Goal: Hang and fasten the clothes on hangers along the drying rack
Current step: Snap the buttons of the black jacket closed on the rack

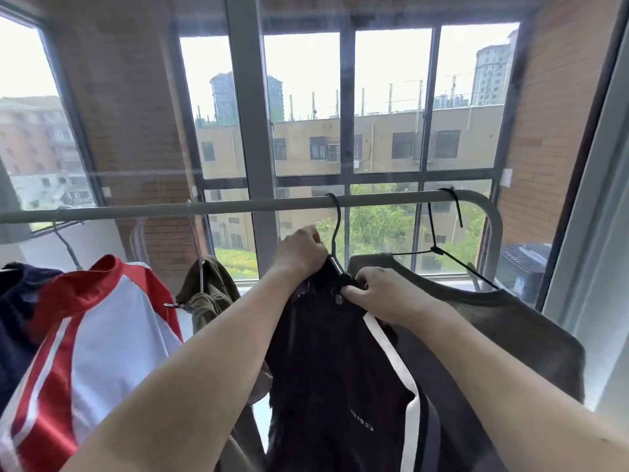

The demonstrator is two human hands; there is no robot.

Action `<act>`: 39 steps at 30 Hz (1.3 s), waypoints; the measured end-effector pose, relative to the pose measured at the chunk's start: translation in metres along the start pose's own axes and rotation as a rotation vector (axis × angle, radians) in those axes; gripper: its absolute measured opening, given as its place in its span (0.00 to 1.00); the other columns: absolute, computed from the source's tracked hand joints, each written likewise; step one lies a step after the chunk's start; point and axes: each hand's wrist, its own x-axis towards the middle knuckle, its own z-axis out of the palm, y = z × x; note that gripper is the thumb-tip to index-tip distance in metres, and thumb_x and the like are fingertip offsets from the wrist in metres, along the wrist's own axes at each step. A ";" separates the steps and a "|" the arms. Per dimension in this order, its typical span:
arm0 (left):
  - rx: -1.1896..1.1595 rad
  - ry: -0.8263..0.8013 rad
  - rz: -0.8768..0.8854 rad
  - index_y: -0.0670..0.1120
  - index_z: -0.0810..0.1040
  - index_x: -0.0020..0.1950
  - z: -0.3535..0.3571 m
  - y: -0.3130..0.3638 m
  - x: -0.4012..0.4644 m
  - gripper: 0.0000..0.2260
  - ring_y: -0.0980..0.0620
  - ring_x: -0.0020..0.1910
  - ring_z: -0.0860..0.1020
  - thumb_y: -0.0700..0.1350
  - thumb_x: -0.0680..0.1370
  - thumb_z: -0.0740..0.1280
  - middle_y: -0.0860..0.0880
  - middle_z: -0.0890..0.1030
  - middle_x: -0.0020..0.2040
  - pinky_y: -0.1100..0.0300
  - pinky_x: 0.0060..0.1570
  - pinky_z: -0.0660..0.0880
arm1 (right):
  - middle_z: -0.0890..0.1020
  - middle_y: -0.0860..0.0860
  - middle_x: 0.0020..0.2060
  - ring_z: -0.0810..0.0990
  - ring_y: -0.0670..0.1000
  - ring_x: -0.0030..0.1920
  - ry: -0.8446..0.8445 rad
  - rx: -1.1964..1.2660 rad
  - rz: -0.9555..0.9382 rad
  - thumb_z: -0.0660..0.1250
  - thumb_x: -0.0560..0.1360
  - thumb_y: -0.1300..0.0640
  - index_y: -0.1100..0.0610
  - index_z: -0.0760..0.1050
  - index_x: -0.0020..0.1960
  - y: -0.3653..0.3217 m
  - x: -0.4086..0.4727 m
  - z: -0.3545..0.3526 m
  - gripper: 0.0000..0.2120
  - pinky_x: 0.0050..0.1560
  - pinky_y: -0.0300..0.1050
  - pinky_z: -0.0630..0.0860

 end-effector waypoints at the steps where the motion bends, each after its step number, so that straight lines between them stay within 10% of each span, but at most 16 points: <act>1: -0.018 -0.066 -0.022 0.47 0.76 0.55 -0.002 -0.003 0.000 0.10 0.46 0.49 0.77 0.41 0.76 0.59 0.47 0.79 0.49 0.54 0.46 0.75 | 0.79 0.51 0.36 0.76 0.50 0.33 -0.008 0.038 0.008 0.63 0.76 0.45 0.59 0.77 0.46 -0.002 0.000 0.001 0.16 0.32 0.44 0.72; 7: -0.153 -0.104 0.023 0.53 0.82 0.46 -0.029 0.004 -0.007 0.13 0.49 0.51 0.79 0.45 0.69 0.59 0.51 0.83 0.50 0.50 0.58 0.77 | 0.77 0.52 0.31 0.71 0.50 0.28 0.098 0.124 -0.017 0.64 0.74 0.52 0.59 0.78 0.38 -0.014 -0.001 0.010 0.12 0.28 0.42 0.65; 13: -0.254 -0.018 0.147 0.37 0.83 0.47 -0.056 0.025 -0.019 0.16 0.50 0.34 0.75 0.50 0.80 0.65 0.42 0.84 0.40 0.58 0.39 0.72 | 0.73 0.51 0.27 0.68 0.50 0.27 0.194 0.169 -0.017 0.63 0.75 0.55 0.57 0.65 0.30 -0.022 -0.002 0.024 0.17 0.27 0.43 0.62; 20: 0.060 0.185 0.155 0.45 0.74 0.33 -0.056 0.054 -0.029 0.15 0.45 0.33 0.76 0.44 0.79 0.62 0.48 0.77 0.31 0.57 0.36 0.75 | 0.76 0.54 0.29 0.71 0.54 0.30 0.195 0.199 -0.014 0.63 0.73 0.55 0.61 0.70 0.33 -0.033 -0.003 0.031 0.14 0.30 0.47 0.66; 32: 0.431 0.330 0.093 0.46 0.71 0.64 -0.087 0.025 -0.034 0.16 0.42 0.62 0.73 0.50 0.79 0.67 0.44 0.76 0.61 0.46 0.63 0.71 | 0.70 0.53 0.29 0.65 0.52 0.29 0.133 0.205 -0.082 0.61 0.74 0.58 0.59 0.64 0.32 -0.072 0.004 0.044 0.13 0.28 0.45 0.61; 39: 0.466 0.184 0.181 0.47 0.78 0.59 -0.105 0.008 -0.028 0.11 0.45 0.55 0.80 0.50 0.79 0.67 0.48 0.84 0.52 0.49 0.63 0.72 | 0.73 0.53 0.31 0.68 0.53 0.30 0.103 0.183 -0.076 0.61 0.74 0.56 0.59 0.66 0.34 -0.083 0.012 0.056 0.12 0.29 0.45 0.62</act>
